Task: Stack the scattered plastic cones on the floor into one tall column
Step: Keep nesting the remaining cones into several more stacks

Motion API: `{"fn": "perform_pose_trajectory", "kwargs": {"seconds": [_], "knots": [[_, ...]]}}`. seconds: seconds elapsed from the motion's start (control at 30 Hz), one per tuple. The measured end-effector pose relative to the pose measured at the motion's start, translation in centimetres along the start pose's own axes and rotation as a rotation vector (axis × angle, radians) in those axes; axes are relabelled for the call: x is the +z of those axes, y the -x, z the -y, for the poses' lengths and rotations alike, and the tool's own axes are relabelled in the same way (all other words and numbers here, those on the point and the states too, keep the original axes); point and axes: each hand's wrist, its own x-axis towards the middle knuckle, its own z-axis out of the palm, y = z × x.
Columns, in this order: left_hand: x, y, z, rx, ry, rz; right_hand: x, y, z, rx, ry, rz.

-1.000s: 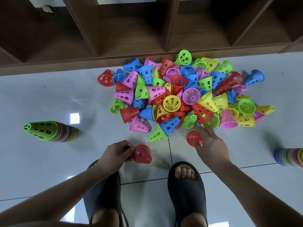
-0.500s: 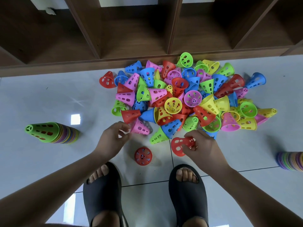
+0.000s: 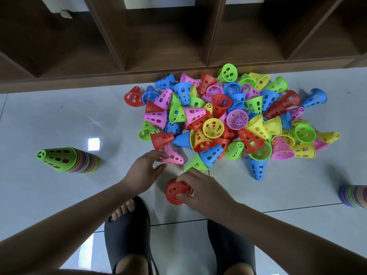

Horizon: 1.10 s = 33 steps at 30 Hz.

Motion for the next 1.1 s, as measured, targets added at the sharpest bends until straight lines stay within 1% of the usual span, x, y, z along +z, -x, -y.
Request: {"fn": "perform_pose_trajectory", "kwargs": {"seconds": [0.13,0.2,0.27,0.33,0.4,0.47,0.57,0.67,0.77,0.83,0.9,1.03,1.1], "knots": [[-1.0,0.5,-0.8,-0.113,0.082,-0.086,0.3,-0.1,-0.8,0.007,-0.03,0.014],[-1.7,0.9,-1.6,-0.179,0.168,-0.148,-0.1,0.0,-1.2,0.019,-0.051,-0.001],[-2.6,1.2,-2.5,-0.229,0.302,-0.17,-1.0,0.0,-1.8,0.059,-0.058,-0.057],[-3.5,1.5,-3.4,-0.257,0.536,-0.143,-2.5,-0.1,-3.0,0.122,-0.03,-0.166],[-4.1,2.0,-4.3,-0.271,0.69,-0.114,-4.3,0.0,-4.8,0.191,0.006,-0.336],[-4.5,2.6,-5.0,-0.28,0.737,-0.098,-6.3,0.6,-6.9,0.269,0.037,-0.496],[-4.3,3.3,-5.5,-0.284,0.782,-0.038,-9.1,2.0,-9.4,0.408,0.085,-0.645],[-3.0,3.8,-5.5,-0.302,0.746,0.036,-10.7,2.7,-10.8,0.563,0.013,-0.747],[-1.5,4.3,-4.9,-0.316,0.676,0.107,-10.9,2.9,-11.8,0.658,-0.07,-0.742],[-0.6,4.5,-4.2,-0.297,0.562,0.128,-10.9,2.7,-12.3,0.682,-0.157,-0.74],[0.3,4.6,-3.6,-0.282,0.442,0.114,-11.0,2.3,-12.4,0.698,-0.29,-0.758],[1.5,4.5,-2.3,-0.315,0.32,0.091,-11.5,1.6,-12.1,0.718,-0.526,-0.825],[1.6,4.3,-1.8,-0.325,0.264,0.094,-11.9,1.8,-11.5,0.689,-0.611,-0.877]]}}
